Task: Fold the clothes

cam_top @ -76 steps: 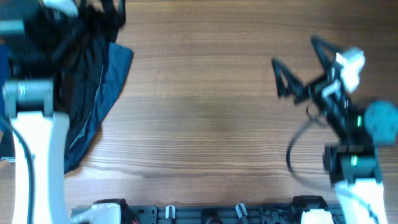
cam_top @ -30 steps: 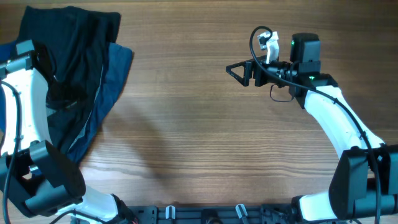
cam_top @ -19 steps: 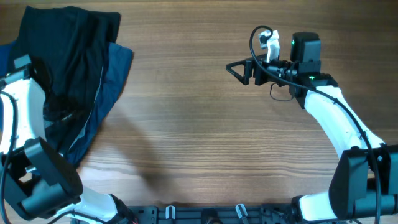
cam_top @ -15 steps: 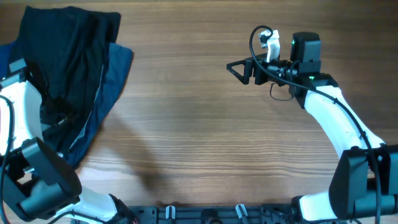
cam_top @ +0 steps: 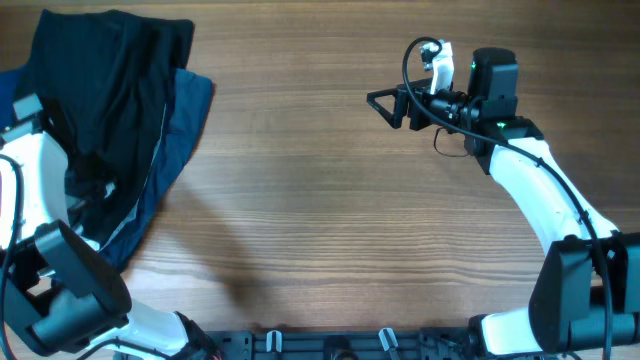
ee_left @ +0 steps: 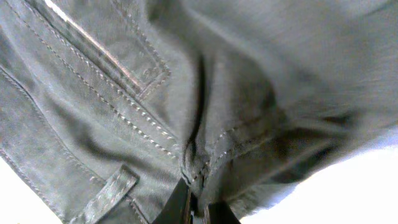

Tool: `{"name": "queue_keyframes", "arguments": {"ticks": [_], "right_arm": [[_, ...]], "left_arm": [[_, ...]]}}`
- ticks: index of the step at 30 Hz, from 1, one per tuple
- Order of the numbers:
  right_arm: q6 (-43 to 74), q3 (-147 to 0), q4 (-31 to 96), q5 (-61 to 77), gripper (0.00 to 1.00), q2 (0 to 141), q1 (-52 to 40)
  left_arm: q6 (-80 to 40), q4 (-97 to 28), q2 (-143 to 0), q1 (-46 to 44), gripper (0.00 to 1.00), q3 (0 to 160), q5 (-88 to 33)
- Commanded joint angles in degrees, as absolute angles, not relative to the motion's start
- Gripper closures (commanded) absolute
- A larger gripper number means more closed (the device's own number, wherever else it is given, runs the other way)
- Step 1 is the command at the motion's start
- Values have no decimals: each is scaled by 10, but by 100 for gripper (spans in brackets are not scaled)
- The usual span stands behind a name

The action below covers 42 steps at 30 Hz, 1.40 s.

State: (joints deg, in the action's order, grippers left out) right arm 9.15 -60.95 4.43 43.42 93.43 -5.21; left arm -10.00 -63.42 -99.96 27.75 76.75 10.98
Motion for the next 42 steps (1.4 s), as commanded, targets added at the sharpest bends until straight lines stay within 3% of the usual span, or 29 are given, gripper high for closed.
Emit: {"name": "queue_keyframes", "arguments": {"ticks": [1,6,11,16,19,23,30,32,35,42], "right_arm": [[94,-615,40,434,15,937,-51],[106,-618,55,432,18,918,-40],[107,-618,108,428,18,858,-16],[105,-618,180,428,16,767,45],[96,-618,234,428,7,725,64],[52,-613,287,430,5,718,62],[5,-593,262,430,4,736,62],[34,-591,268,434,5,760,62],[58,-581,270,509,16,806,62],[61,-572,300,573,16,828,62]], "left_arm": [[-111,-653,-987,253,96,878,1],[-111,-663,-959,173,96,1062,-130],[-119,-548,-955,63,96,1158,-275],[-187,-355,-958,-51,96,1161,-274],[-213,-216,-958,-113,96,1161,-263],[-232,-91,-958,-176,96,1161,-209],[-232,-64,-958,-222,96,1161,-205],[-232,-66,-958,-228,96,1161,-205],[-232,-76,-959,-228,96,1161,-204],[-230,-96,-978,-228,96,1161,-192]]}}
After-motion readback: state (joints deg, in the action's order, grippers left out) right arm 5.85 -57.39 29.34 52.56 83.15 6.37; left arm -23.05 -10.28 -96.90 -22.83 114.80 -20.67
